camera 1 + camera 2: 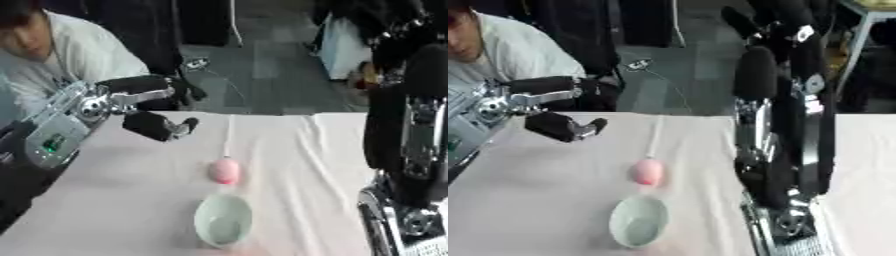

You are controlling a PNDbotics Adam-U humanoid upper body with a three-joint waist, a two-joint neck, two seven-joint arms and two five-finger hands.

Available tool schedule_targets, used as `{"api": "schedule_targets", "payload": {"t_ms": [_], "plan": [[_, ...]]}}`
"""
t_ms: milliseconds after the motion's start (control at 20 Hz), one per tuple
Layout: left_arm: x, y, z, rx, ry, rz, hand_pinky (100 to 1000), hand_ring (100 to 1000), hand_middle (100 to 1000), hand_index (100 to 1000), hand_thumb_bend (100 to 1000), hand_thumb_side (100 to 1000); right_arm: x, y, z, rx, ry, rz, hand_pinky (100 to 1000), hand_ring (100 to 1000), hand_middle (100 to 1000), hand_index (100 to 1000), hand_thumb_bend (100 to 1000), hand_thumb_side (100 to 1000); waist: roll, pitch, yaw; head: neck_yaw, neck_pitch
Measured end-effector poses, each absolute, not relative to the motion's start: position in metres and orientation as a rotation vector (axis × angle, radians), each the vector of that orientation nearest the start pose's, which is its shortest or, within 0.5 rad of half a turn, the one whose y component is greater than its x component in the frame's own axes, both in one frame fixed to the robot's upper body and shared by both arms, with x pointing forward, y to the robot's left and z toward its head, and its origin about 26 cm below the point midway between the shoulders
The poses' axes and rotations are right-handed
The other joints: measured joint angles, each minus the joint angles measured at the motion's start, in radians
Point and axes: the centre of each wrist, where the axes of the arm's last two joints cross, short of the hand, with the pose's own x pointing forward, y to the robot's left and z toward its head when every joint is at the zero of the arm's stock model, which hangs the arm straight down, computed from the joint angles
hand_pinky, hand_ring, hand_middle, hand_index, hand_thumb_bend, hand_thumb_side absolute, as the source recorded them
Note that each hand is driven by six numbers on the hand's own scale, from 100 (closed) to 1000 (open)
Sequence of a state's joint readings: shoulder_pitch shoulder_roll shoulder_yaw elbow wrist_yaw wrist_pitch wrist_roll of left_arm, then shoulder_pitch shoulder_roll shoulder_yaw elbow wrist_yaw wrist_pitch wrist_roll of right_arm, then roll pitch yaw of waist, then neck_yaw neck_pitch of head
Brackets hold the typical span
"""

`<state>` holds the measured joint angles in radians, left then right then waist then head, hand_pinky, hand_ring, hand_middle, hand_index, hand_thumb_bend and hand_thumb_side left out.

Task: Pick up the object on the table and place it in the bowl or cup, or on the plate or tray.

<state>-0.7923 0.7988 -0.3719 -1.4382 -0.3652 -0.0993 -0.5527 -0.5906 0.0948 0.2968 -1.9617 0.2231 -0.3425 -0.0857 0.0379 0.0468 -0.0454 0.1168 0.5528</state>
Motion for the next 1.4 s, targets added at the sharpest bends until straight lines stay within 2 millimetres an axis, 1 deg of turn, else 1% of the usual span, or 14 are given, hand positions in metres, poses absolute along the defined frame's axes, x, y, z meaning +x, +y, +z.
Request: {"api": "schedule_targets", "payload": {"t_ms": [150, 250, 700, 800, 950, 1100, 1150, 1250, 1300, 1350, 1400], "plan": [[0.412, 0.298, 0.254, 0.618, -1.45, -1.692, 894, 827, 918, 1000, 748, 921, 0.289, -0.083, 0.251, -0.46, 3.321, -0.353, 869, 933, 926, 879, 100, 594, 0.001, 0.0, -0.004, 0.005, 0.0], [0.417, 0.299, 0.252, 0.616, -1.427, -1.702, 888, 821, 912, 1000, 733, 963, 0.289, -0.083, 0.251, -0.466, 3.323, -0.354, 865, 931, 924, 878, 100, 595, 0.001, 0.0, -0.009, 0.008, 0.0], [0.432, 0.299, 0.234, 0.601, -1.381, -1.737, 884, 819, 903, 1000, 764, 991, 0.286, -0.08, 0.252, -0.5, 3.317, -0.354, 863, 928, 920, 878, 100, 596, 0.004, 0.002, -0.025, 0.008, 0.0], [0.434, 0.298, 0.23, 0.594, -1.379, -1.744, 885, 821, 904, 1000, 783, 984, 0.286, -0.08, 0.252, -0.508, 3.317, -0.353, 863, 928, 920, 877, 100, 597, 0.006, 0.002, -0.028, 0.008, 0.0], [0.437, 0.296, 0.228, 0.59, -1.378, -1.765, 887, 820, 901, 1000, 774, 971, 0.285, -0.079, 0.252, -0.518, 3.317, -0.35, 863, 927, 919, 877, 100, 596, 0.007, 0.003, -0.033, 0.008, 0.0], [0.439, 0.294, 0.226, 0.58, -1.377, -1.798, 889, 820, 899, 1000, 804, 937, 0.284, -0.079, 0.252, -0.52, 3.314, -0.35, 863, 927, 918, 877, 100, 596, 0.009, 0.004, -0.036, 0.009, 0.0], [0.439, 0.294, 0.225, 0.576, -1.374, -1.811, 889, 821, 898, 1000, 799, 872, 0.284, -0.079, 0.253, -0.521, 3.314, -0.351, 863, 927, 918, 876, 100, 596, 0.009, 0.004, -0.037, 0.009, 0.0], [0.44, 0.292, 0.221, 0.562, -1.366, -1.84, 889, 821, 898, 1000, 796, 867, 0.283, -0.079, 0.253, -0.526, 3.314, -0.351, 863, 927, 918, 876, 100, 596, 0.01, 0.005, -0.038, 0.009, 0.0], [0.441, 0.291, 0.219, 0.558, -1.361, -1.853, 891, 825, 899, 1000, 805, 791, 0.283, -0.079, 0.253, -0.528, 3.314, -0.35, 863, 926, 918, 875, 100, 596, 0.01, 0.006, -0.039, 0.009, 0.0], [0.441, 0.292, 0.218, 0.556, -1.351, -1.867, 890, 825, 899, 1000, 804, 796, 0.283, -0.079, 0.253, -0.531, 3.314, -0.349, 863, 926, 918, 875, 100, 596, 0.01, 0.007, -0.039, 0.009, 0.0], [0.442, 0.292, 0.217, 0.554, -1.34, -1.879, 892, 829, 900, 1000, 811, 761, 0.283, -0.079, 0.253, -0.531, 3.314, -0.349, 863, 926, 918, 875, 100, 597, 0.01, 0.007, -0.039, 0.009, 0.0]]}}
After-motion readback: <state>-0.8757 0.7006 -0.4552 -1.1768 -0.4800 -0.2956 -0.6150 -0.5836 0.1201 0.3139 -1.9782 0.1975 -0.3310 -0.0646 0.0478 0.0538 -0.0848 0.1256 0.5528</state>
